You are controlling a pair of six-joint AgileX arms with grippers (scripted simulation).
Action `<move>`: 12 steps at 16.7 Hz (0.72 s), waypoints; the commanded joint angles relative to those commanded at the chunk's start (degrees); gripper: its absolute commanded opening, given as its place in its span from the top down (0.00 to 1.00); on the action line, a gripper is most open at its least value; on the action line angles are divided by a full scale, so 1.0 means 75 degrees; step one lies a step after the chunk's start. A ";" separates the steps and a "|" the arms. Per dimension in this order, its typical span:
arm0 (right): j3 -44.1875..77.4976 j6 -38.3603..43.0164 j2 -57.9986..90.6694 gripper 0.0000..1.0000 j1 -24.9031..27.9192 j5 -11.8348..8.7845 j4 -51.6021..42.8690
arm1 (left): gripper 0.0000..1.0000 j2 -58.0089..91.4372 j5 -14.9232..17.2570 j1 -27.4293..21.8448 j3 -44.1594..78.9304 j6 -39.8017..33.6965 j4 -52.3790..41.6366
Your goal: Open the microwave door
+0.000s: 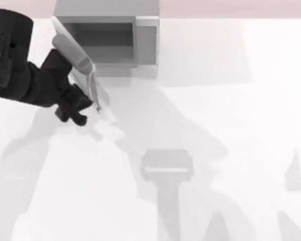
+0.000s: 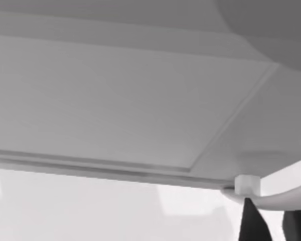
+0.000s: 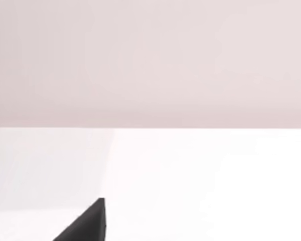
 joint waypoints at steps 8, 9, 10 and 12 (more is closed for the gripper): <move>0.0000 0.0000 0.0000 0.00 0.0000 0.0000 0.0000 | 1.00 0.0012 0.0219 0.0210 0.0085 0.0450 -0.0213; 0.0000 0.0000 0.0000 0.00 0.0000 0.0000 0.0000 | 1.00 0.0012 0.0219 0.0210 0.0085 0.0450 -0.0213; 0.0000 0.0000 0.0000 0.00 0.0000 0.0000 0.0000 | 1.00 0.0012 0.0219 0.0210 0.0085 0.0450 -0.0213; 0.0000 0.0000 0.0000 0.00 0.0000 0.0000 0.0000 | 1.00 0.0012 0.0219 0.0210 0.0085 0.0450 -0.0213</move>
